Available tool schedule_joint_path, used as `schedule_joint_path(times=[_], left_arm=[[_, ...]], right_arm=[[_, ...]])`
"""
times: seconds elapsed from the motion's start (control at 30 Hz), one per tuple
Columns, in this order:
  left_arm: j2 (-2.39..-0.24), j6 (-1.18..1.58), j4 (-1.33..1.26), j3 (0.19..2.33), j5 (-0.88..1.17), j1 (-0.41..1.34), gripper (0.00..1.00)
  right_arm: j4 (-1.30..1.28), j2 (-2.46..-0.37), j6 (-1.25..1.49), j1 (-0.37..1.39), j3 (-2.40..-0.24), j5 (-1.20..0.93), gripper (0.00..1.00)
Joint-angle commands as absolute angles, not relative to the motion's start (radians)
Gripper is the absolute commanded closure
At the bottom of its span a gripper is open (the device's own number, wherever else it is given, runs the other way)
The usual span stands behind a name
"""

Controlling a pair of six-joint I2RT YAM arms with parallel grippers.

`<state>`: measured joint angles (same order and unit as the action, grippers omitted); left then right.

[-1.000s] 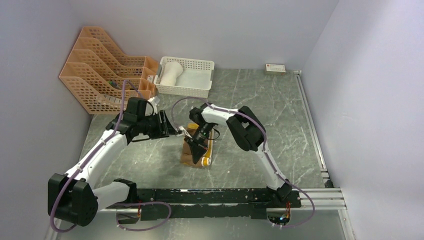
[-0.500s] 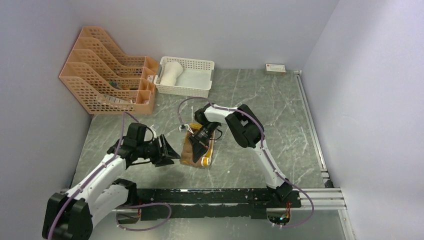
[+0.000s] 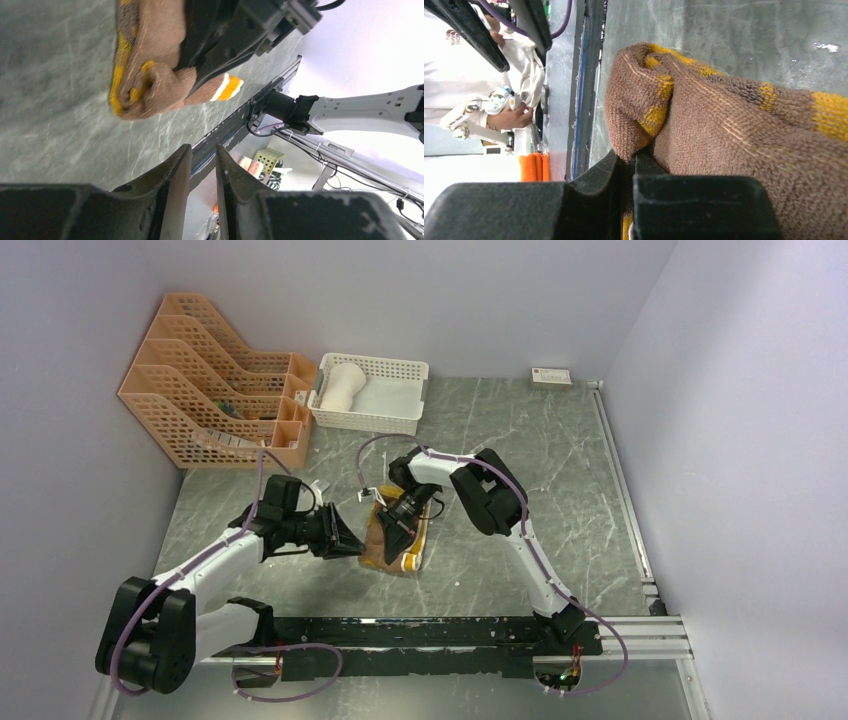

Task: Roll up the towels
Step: Roll the towel at the center of the board.

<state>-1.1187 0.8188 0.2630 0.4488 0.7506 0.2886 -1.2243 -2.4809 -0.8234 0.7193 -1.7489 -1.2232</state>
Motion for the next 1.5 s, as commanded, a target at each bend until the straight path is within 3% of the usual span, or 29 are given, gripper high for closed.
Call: schedule_joint_path(times=[0.0, 0.43, 0.5, 0.57, 0.67, 0.77, 0.8, 0.83, 0.87, 1.2, 1.37, 1.47], left_arm=[[-1.158, 0.836, 0.12, 0.482, 0.83, 0.291, 0.65], [-1.404, 0.848, -0.05, 0.49, 0.824, 0.373, 0.71], [-1.442, 0.844, -0.044, 0.496, 0.803, 0.385, 0.76], [-1.483, 0.823, -0.001, 0.5, 0.767, 0.388, 0.92], [-1.531, 0.812, 0.031, 0.484, 0.7, 0.387, 0.93], [-1.561, 0.835, 0.012, 0.456, 0.657, 0.387, 0.93], [-1.567, 0.844, 0.005, 0.454, 0.642, 0.387, 0.93], [-1.575, 0.851, -0.001, 0.451, 0.632, 0.387, 0.93], [-1.583, 0.856, -0.009, 0.451, 0.625, 0.387, 0.93], [-1.65, 0.879, -0.078, 0.459, 0.634, 0.388, 0.93], [-1.645, 0.863, -0.062, 0.473, 0.637, 0.387, 0.93], [-1.641, 0.86, -0.064, 0.47, 0.635, 0.388, 0.93]], right_arm=[[-1.082, -2.546, -0.837, 0.696, -1.713, -1.129, 1.0], [-1.057, -2.542, -0.82, 0.685, -1.688, -1.11, 1.0], [-1.053, -2.539, -0.814, 0.683, -1.682, -1.104, 1.0], [-1.051, -2.534, -0.809, 0.681, -1.681, -1.096, 1.0], [-1.007, -2.506, -0.765, 0.675, -1.662, -1.071, 1.0], [-0.825, -2.406, -0.635, 0.675, -1.559, -0.973, 0.75], [-0.75, -2.365, -0.586, 0.674, -1.516, -0.929, 0.57], [-0.701, -2.322, -0.556, 0.673, -1.483, -0.893, 0.07], [-0.662, -2.286, -0.53, 0.671, -1.459, -0.852, 0.01], [-0.504, -1.868, -0.362, 0.681, -1.323, -0.328, 0.0], [-0.189, -1.446, -0.272, 0.782, -1.108, 0.265, 0.0], [0.067, -1.238, -0.163, 0.747, -0.916, 0.1, 0.0]])
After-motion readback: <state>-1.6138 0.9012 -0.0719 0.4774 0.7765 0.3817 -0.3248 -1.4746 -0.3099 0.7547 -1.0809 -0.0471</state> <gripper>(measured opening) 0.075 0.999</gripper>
